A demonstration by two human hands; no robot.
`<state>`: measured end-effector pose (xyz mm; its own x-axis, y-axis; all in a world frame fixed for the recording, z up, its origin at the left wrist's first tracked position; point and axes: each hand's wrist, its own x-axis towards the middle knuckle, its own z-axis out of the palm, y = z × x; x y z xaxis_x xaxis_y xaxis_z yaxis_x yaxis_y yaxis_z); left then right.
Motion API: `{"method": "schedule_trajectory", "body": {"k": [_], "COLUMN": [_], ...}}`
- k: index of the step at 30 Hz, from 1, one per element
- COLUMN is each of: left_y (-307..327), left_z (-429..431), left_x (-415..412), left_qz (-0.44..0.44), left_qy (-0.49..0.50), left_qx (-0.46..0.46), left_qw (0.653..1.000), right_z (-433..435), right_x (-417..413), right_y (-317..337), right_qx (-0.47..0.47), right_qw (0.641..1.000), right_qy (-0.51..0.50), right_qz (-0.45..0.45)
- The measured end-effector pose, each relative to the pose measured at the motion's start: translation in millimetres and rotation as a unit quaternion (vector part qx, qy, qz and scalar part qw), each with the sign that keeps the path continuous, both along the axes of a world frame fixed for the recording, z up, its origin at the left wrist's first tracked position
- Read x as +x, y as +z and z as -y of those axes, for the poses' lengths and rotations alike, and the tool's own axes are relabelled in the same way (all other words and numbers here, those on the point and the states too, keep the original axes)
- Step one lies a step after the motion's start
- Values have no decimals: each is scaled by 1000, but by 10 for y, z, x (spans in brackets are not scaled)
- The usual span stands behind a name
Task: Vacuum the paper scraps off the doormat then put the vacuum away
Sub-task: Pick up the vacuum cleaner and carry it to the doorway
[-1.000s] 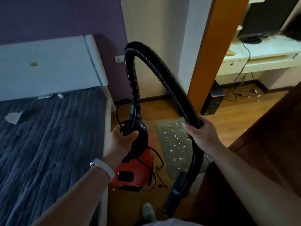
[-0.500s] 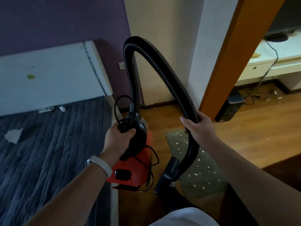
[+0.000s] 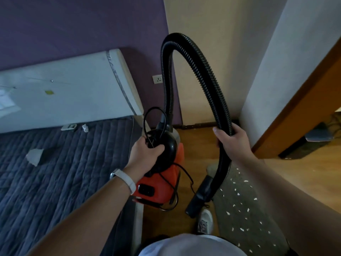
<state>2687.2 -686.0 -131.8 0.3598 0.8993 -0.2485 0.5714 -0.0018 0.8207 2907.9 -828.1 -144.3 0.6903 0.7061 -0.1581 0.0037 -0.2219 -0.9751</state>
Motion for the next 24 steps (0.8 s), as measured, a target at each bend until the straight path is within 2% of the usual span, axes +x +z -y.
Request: {"method": "schedule_trajectory", "body": {"k": [13,24], "left_y": [-141,-461], "left_z": [-1186,-2738], "left_x": [801,1235], "left_qz": [-8,-22], "left_qy": [-70,-189], "left_qx": [-1,-38], "left_qw": [998,981], "right_z": [-878,-2038], "right_x": [528,562], "right_y": [76,-130], "right_qx": [0,-22], "right_qw": [998,985], "right_qy": [-67,-169], "right_qz": [1,-28]}}
